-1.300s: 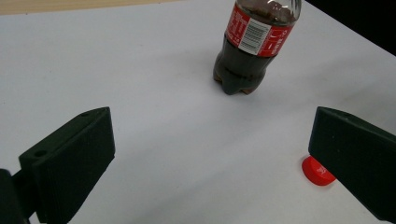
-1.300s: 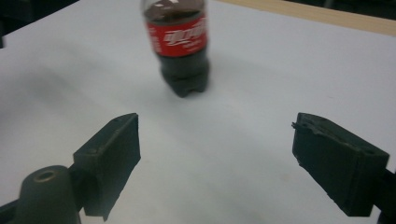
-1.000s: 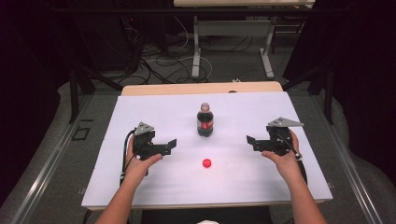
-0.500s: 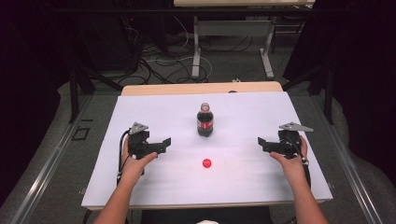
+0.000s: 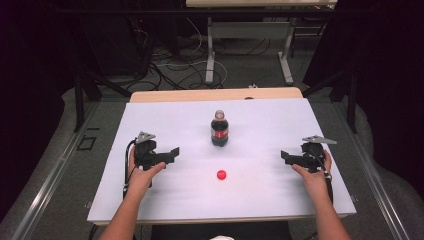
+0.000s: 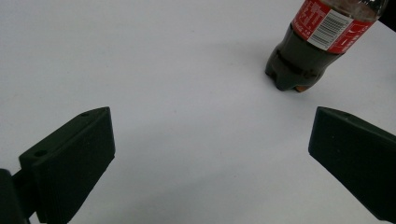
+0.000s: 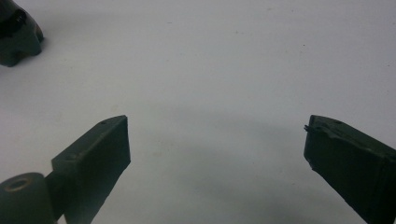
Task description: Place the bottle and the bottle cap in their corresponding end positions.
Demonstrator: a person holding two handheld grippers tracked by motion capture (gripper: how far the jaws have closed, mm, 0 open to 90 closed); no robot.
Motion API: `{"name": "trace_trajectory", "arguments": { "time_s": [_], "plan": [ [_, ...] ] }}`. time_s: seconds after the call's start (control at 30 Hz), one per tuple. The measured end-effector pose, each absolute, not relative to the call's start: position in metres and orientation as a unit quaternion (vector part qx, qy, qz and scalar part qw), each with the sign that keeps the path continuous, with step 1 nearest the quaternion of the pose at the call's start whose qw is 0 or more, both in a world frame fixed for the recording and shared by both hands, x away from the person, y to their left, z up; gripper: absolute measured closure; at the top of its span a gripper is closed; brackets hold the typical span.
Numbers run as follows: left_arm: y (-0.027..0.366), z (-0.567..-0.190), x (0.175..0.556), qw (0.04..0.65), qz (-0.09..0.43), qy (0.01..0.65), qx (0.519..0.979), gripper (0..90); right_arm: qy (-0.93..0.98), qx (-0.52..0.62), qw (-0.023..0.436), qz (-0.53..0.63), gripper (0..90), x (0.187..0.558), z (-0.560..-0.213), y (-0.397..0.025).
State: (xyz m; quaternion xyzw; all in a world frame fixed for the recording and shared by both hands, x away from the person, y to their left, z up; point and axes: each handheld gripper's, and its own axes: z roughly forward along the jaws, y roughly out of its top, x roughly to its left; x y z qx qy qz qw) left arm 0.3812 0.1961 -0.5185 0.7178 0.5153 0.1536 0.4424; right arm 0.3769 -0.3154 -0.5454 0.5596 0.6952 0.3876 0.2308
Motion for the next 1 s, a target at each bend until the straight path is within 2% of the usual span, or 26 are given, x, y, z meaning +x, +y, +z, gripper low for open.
{"name": "trace_trajectory", "arguments": {
  "time_s": [1.0],
  "plan": [
    [0.200,-0.525,0.385,0.434,0.145,0.529,0.715,0.6,0.715,0.547,0.215,0.379,7.0,0.379,-0.553,-0.300]
  ]
}}
